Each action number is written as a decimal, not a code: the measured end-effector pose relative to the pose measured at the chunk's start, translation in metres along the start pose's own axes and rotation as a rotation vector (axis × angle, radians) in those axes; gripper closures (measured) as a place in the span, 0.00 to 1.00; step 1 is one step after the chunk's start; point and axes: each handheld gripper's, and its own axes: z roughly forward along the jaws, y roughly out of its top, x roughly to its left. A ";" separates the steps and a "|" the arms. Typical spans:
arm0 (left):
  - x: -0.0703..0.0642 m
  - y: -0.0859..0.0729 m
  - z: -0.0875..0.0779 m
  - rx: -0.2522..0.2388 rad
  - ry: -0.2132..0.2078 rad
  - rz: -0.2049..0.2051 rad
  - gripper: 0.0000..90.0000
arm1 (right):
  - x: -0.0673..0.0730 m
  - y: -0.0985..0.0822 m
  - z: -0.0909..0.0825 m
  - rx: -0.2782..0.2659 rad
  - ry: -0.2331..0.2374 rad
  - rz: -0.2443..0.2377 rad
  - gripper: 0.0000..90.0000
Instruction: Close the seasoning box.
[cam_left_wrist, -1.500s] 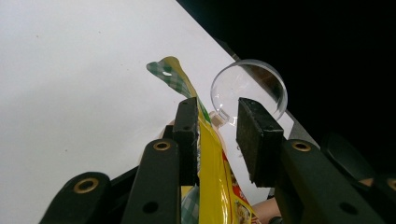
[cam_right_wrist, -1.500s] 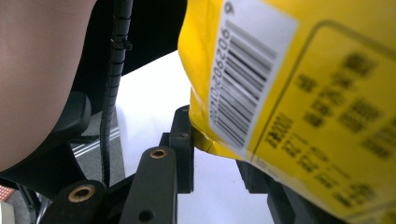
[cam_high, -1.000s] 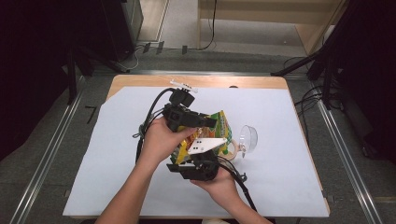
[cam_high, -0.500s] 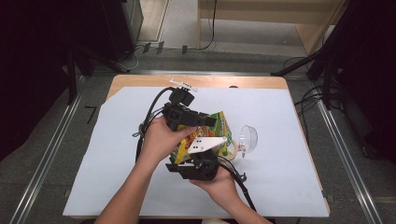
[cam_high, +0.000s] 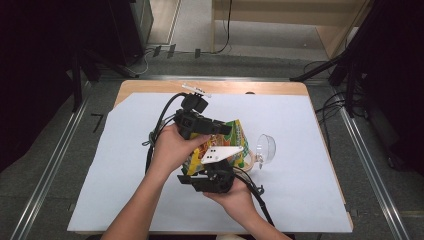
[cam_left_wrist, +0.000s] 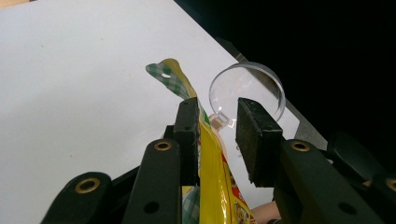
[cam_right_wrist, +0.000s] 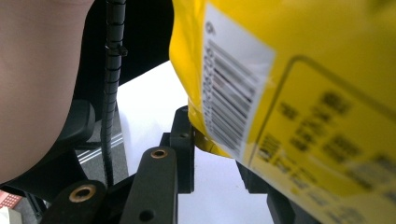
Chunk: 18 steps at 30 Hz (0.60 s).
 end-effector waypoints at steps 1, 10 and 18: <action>0.000 0.000 0.000 -0.003 0.000 -0.001 0.78 | 0.000 0.000 0.000 0.000 0.000 0.002 0.79; 0.002 0.001 0.002 -0.006 -0.013 -0.005 0.78 | -0.002 -0.001 -0.001 0.004 -0.004 0.002 0.81; 0.003 0.002 0.002 -0.017 -0.020 -0.008 0.78 | -0.001 0.001 -0.002 -0.001 -0.003 0.012 0.80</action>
